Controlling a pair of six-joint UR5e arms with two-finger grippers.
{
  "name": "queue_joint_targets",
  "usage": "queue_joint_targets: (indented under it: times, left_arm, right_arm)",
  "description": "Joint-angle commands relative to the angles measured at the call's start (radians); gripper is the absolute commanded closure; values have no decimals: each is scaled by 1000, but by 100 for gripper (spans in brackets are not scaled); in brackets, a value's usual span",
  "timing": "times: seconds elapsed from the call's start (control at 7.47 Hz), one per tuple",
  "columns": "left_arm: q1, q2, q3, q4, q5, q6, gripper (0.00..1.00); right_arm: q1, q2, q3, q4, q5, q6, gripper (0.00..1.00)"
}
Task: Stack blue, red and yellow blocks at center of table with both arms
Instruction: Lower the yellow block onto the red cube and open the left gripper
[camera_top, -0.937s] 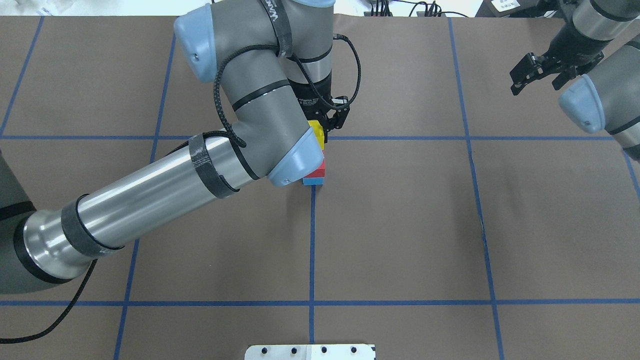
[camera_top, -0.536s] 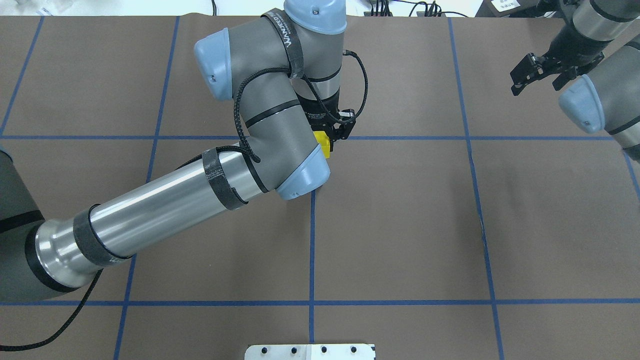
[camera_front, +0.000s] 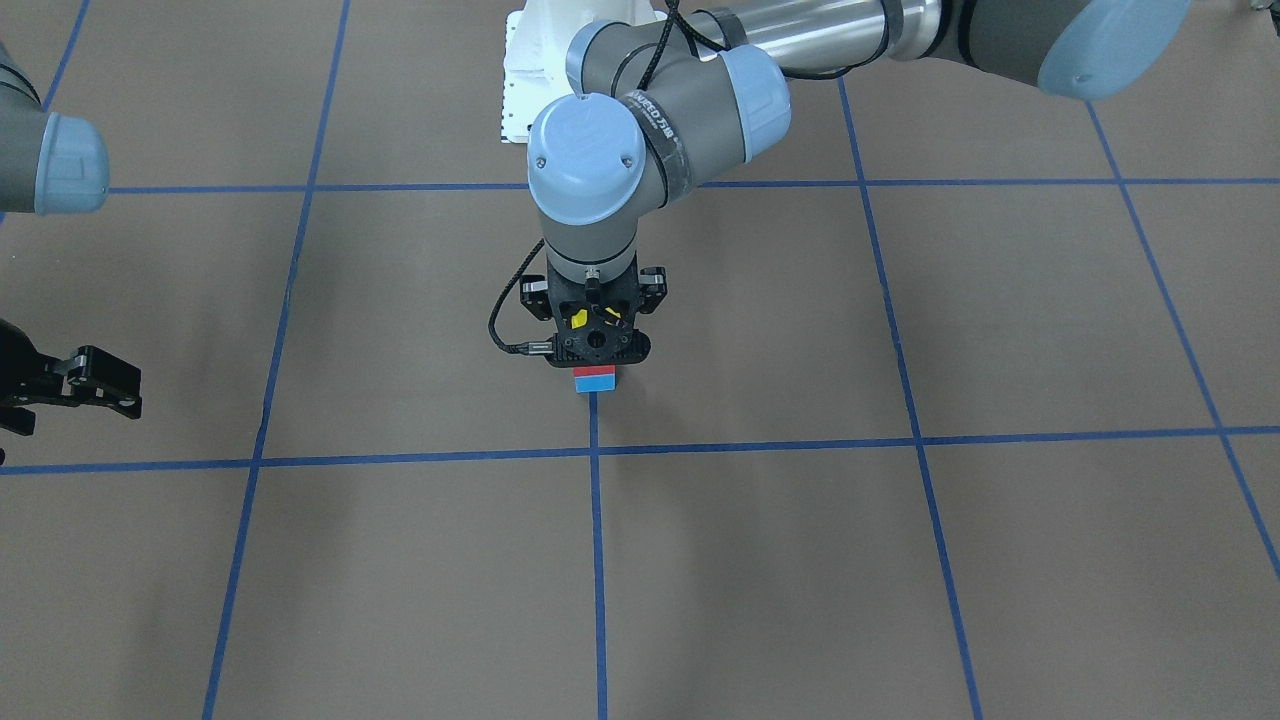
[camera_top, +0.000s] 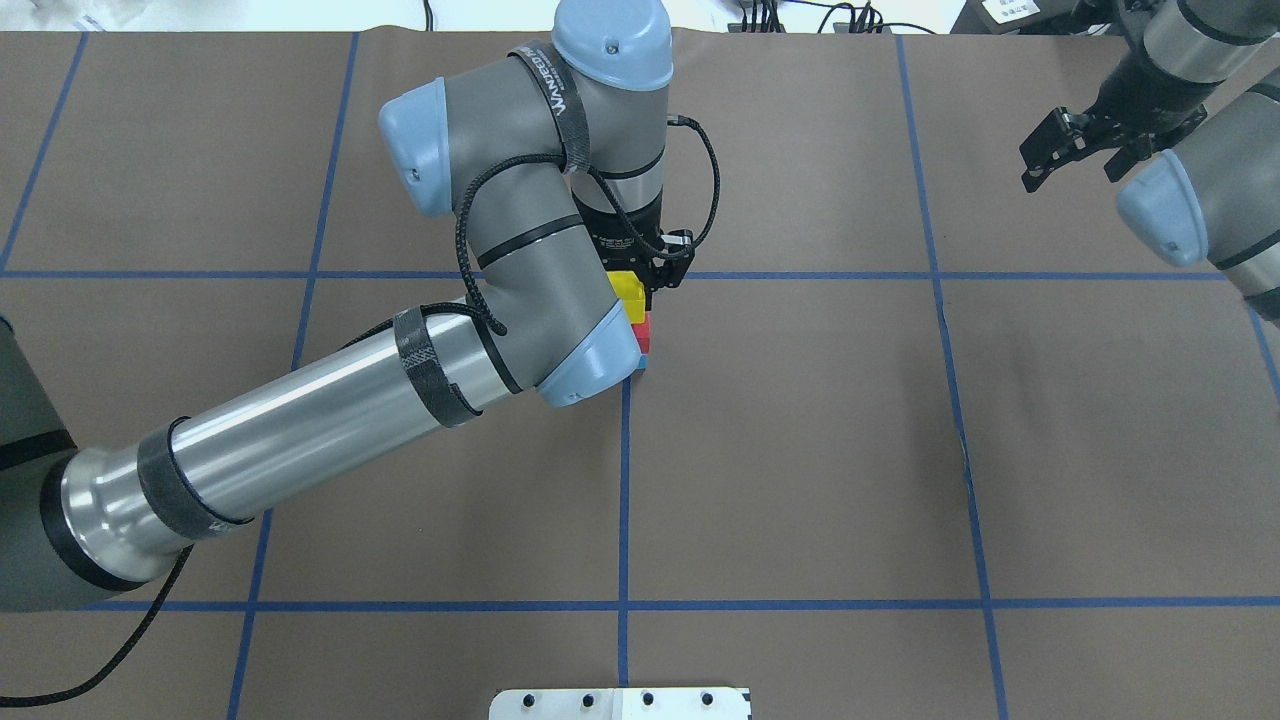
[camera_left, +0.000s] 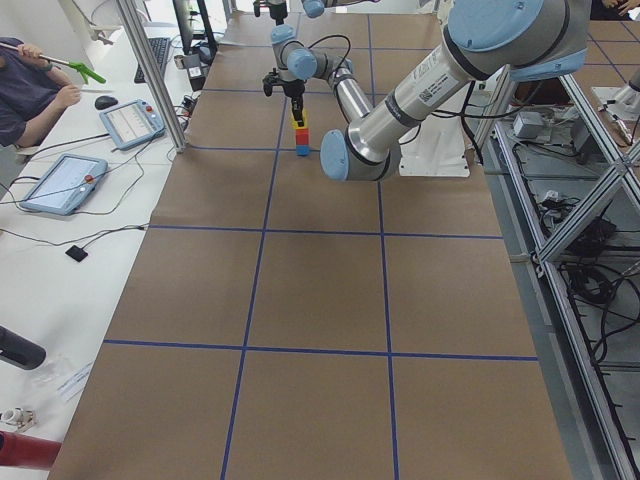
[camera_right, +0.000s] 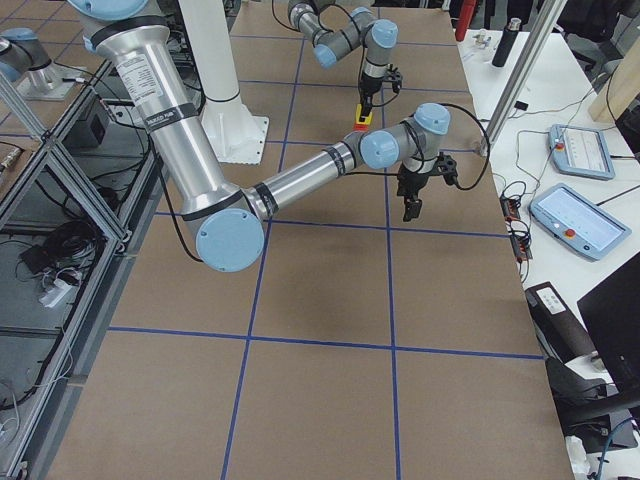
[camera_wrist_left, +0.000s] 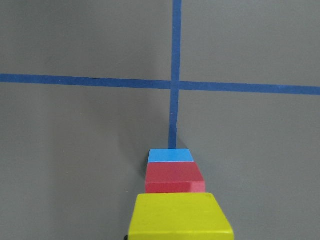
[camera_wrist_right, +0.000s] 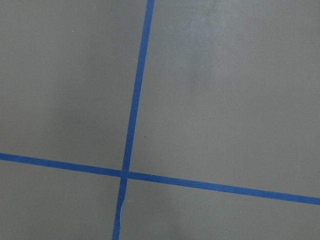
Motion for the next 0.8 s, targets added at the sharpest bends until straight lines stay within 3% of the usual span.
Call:
queue_joint_targets:
  times: [0.0,0.4,0.54,0.67]
  left_arm:
    - [-1,3,5,-24,0,1,100]
    - [1,3,29,-60,0,1,96]
    - [1,3,29,-60,0,1,88]
    - [1,3,29,-60,0,1,64]
  right_arm:
    - [0,2,0,0,0,0,1]
    - [0,2,0,0,0,0,1]
    - [0,2,0,0,0,0,1]
    - [1,2,0,0,0,0,1]
